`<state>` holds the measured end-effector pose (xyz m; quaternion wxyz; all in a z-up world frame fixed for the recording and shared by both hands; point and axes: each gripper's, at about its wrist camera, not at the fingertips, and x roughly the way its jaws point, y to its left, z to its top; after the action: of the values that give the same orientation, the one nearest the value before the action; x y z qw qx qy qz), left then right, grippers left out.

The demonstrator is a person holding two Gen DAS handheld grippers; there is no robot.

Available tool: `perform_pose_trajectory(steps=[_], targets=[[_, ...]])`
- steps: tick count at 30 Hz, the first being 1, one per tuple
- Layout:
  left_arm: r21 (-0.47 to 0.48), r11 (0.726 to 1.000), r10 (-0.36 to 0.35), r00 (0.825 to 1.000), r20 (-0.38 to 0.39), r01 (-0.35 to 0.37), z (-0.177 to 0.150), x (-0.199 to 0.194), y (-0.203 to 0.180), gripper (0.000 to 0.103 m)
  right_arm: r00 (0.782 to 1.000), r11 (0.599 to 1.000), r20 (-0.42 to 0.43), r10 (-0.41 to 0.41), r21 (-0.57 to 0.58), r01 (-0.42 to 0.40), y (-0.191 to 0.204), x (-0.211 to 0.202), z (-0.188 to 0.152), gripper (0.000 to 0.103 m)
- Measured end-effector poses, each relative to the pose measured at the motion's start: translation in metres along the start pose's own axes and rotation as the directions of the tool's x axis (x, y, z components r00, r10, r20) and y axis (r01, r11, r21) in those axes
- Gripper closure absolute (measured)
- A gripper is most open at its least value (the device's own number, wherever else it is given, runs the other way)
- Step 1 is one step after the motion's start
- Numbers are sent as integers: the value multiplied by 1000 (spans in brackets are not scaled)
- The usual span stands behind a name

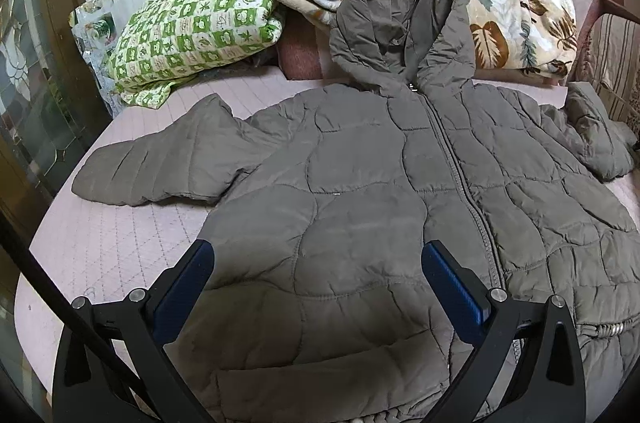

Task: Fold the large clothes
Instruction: 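Grasp the jacket sleeve cuff with the right gripper and lift, then fold the held sleeve across the jacket body with the right gripper, release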

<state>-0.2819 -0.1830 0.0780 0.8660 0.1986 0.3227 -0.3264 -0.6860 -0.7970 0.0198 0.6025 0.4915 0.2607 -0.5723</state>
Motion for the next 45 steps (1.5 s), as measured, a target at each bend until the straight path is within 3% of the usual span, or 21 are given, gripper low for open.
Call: perform_pose_trajectory(steps=[2,4,8,14,23,31,36,40,45], targets=[[-3,1000,-6,1000,-6,6,0,1,0,0,1000,1000,19,15,-6,-15,0,-1,2,76],[-7,1000,-8,1000,-5,8,0,1,1,0,998,999,48,51,-3,-51,1,-9,1,88],[-14,1000,-8,1000,7,8,1,-4,4,0,981,994,165,106,-51,-99,10,-52,-2,89],[-27,1000,-1,999,37,2,3,-15,8,0,947,982,260,186,-77,-172,23,-130,0,89],[-65,998,1,999,49,2,5,-23,22,0,873,932,353,337,-255,-258,90,-268,-13,90],[-113,993,35,996,84,-26,4,-36,47,0,819,823,286,498,-454,-342,175,-350,-75,90],[-157,987,56,994,90,-41,2,-40,68,0,797,711,172,579,-584,-391,247,-372,-145,90],[-202,978,68,995,76,-51,-2,-40,88,0,797,624,78,599,-669,-403,294,-366,-205,90],[-250,967,72,996,61,-55,-3,-37,107,0,817,535,-55,575,-730,-425,344,-330,-282,90]])
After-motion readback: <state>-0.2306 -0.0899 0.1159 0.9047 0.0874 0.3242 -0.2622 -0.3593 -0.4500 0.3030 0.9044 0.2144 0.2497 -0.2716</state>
